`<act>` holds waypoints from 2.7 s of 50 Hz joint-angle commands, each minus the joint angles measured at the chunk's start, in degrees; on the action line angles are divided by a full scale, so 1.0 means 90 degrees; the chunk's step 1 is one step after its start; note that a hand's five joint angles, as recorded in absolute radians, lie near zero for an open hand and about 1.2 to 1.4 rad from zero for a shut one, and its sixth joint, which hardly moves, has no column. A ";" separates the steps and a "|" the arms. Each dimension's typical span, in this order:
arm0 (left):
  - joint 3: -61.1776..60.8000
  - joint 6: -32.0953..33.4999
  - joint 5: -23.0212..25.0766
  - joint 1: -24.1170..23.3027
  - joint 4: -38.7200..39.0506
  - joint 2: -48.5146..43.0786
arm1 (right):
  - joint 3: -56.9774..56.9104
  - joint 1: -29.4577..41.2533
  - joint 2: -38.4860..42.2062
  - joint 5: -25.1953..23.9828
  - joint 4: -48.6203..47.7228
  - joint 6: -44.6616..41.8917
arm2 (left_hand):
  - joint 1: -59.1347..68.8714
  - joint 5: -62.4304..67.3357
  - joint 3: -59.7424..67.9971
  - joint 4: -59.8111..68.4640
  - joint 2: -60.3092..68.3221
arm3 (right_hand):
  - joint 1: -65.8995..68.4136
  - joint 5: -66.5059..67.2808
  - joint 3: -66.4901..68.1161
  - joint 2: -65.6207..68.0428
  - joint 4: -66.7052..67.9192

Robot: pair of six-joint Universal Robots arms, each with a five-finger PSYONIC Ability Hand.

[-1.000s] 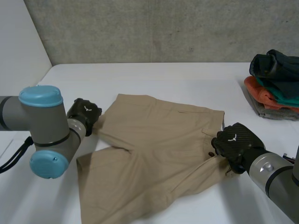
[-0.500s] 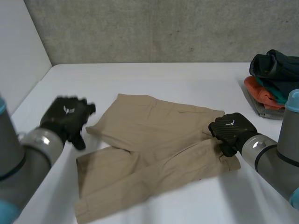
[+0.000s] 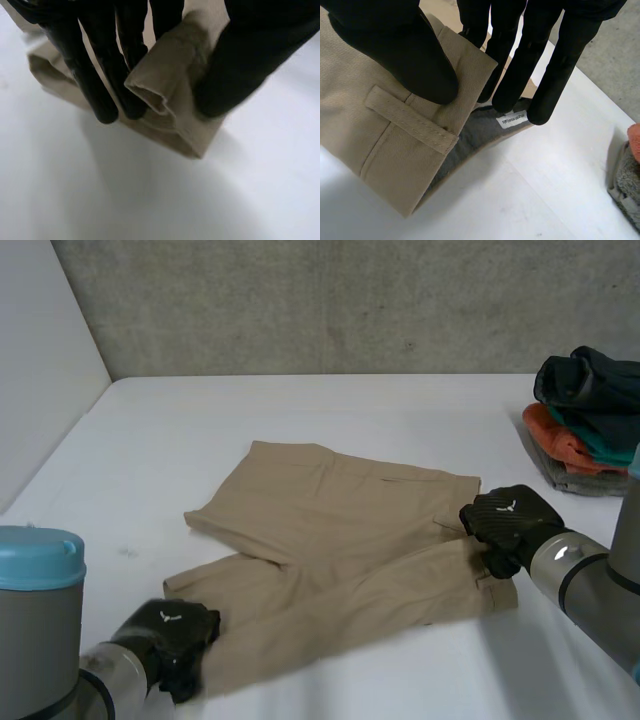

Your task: Fold the laundry.

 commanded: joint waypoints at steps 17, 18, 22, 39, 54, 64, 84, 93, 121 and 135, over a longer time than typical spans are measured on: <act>0.1013 0.1886 -0.0182 -0.0635 0.0119 0.0501 | 0.0730 -0.0885 -0.1068 -0.0351 0.1474 -0.2082 | 0.1685 0.1743 0.1717 0.1677 0.1653 | 0.1894 0.1275 0.1310 0.1403 0.1263; 0.1160 0.1886 -0.0241 -0.0625 0.0276 0.0374 | 0.0681 -0.0876 -0.0999 -0.0361 0.1405 -0.1975 | 0.1685 0.1743 0.1717 0.1677 0.1653 | 0.1894 0.1275 0.1310 0.1403 0.1263; 0.2019 0.1915 -0.0504 -0.0625 0.0960 -0.0358 | 0.0175 -0.0701 -0.0337 -0.0254 0.0636 -0.1428 | 0.1685 0.1743 0.1717 0.1677 0.1653 | 0.1894 0.1275 0.1310 0.1403 0.1263; 0.6383 0.3241 -0.0603 -0.0254 0.2648 -0.4361 | -0.2424 0.0169 0.2291 0.1035 -0.1739 -0.1036 | 0.1685 0.1743 0.1717 0.1677 0.1653 | 0.1894 0.1275 0.1310 0.1403 0.1263; 0.5578 0.3410 -0.0681 -0.0586 0.3764 -0.4191 | -0.2182 0.0248 0.2049 0.1056 -0.1156 -0.0334 | -0.6093 -0.6035 -0.6061 -0.6100 -0.6125 | -0.5884 -0.6502 -0.6468 -0.6375 -0.6515; 0.3906 0.2248 -0.0642 -0.0566 0.3744 -0.2685 | -0.1078 -0.0289 0.1316 -0.0155 0.0301 0.0556 | -0.6093 -0.6035 -0.6061 -0.6100 -0.6125 | -0.5016 -0.5635 -0.5600 -0.5507 -0.5647; 0.3202 0.1768 -0.0632 -0.0644 0.3744 -0.1845 | -0.0218 -0.0904 0.0262 0.0498 -0.1086 -0.0671 | -0.6093 -0.6035 -0.6061 -0.6100 -0.6125 | 0.1894 0.1275 0.1310 0.1403 0.1263; 0.2734 0.1700 -0.0632 -0.0586 0.3744 -0.1239 | -0.0637 -0.0506 0.0212 0.0597 -0.1145 -0.2276 | -0.6093 -0.6035 -0.6061 -0.6100 -0.6125 | 0.1894 0.1275 0.1310 0.1403 0.1263; 0.2283 0.1368 -0.0603 -0.0097 0.3803 -0.0360 | -0.2455 0.2866 0.1972 -0.1162 -0.1594 -0.0953 | -0.6093 -0.6035 -0.6061 -0.6100 -0.6125 | -0.5884 -0.6502 -0.6468 -0.6375 -0.6515; 0.4293 0.0265 -0.0320 -0.1482 0.2712 -0.1870 | -0.1545 0.0699 0.0075 -0.0840 -0.0473 0.3085 | -0.6069 -0.6011 -0.6037 -0.6077 -0.6101 | -0.5884 -0.6502 -0.6468 -0.6375 -0.6515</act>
